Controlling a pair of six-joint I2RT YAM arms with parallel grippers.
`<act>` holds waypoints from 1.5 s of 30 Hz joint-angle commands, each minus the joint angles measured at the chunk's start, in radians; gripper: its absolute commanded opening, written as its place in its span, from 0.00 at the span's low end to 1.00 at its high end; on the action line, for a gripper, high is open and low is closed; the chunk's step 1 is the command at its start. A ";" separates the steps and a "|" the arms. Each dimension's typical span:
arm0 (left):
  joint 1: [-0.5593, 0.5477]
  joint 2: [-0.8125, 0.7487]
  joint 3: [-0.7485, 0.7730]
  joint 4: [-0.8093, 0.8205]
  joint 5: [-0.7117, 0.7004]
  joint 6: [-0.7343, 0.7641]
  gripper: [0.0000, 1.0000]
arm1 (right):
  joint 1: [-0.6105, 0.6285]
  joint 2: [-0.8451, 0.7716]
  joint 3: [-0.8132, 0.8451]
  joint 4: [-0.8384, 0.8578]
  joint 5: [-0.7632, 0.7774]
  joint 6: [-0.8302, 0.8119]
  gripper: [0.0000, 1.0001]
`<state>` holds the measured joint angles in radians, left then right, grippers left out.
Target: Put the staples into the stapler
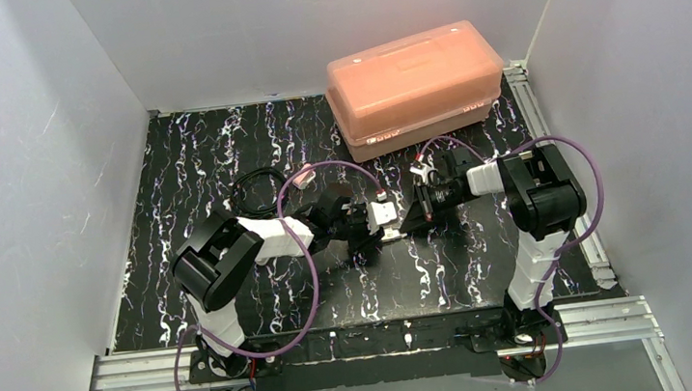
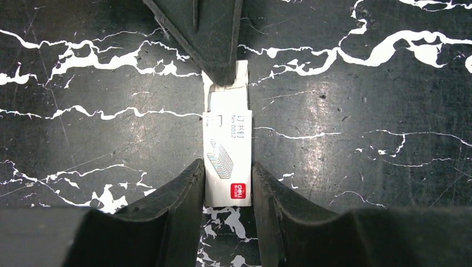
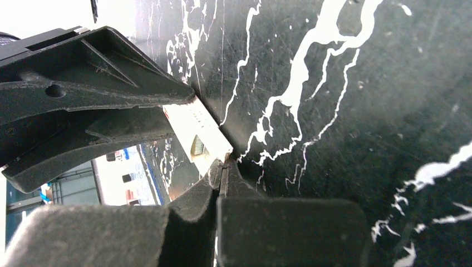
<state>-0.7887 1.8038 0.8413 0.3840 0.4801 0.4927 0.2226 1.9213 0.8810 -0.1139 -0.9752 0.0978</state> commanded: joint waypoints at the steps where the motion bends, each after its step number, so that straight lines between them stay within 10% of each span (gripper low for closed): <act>1: -0.001 0.013 -0.004 -0.161 -0.019 0.031 0.34 | -0.029 0.003 0.000 -0.060 0.135 -0.096 0.01; 17: -0.001 0.006 0.002 -0.188 -0.028 0.043 0.35 | -0.109 -0.049 0.007 -0.181 0.150 -0.257 0.01; 31: 0.001 -0.084 0.001 -0.224 -0.105 0.043 0.74 | -0.125 -0.152 0.045 -0.193 0.192 -0.251 0.62; 45: 0.251 -0.398 0.080 -0.821 -0.265 0.009 0.84 | -0.132 -0.408 0.068 -0.257 0.250 -0.389 0.68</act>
<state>-0.6060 1.5139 0.8879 -0.1734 0.3153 0.5114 0.0933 1.5887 0.9169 -0.3447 -0.7391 -0.2195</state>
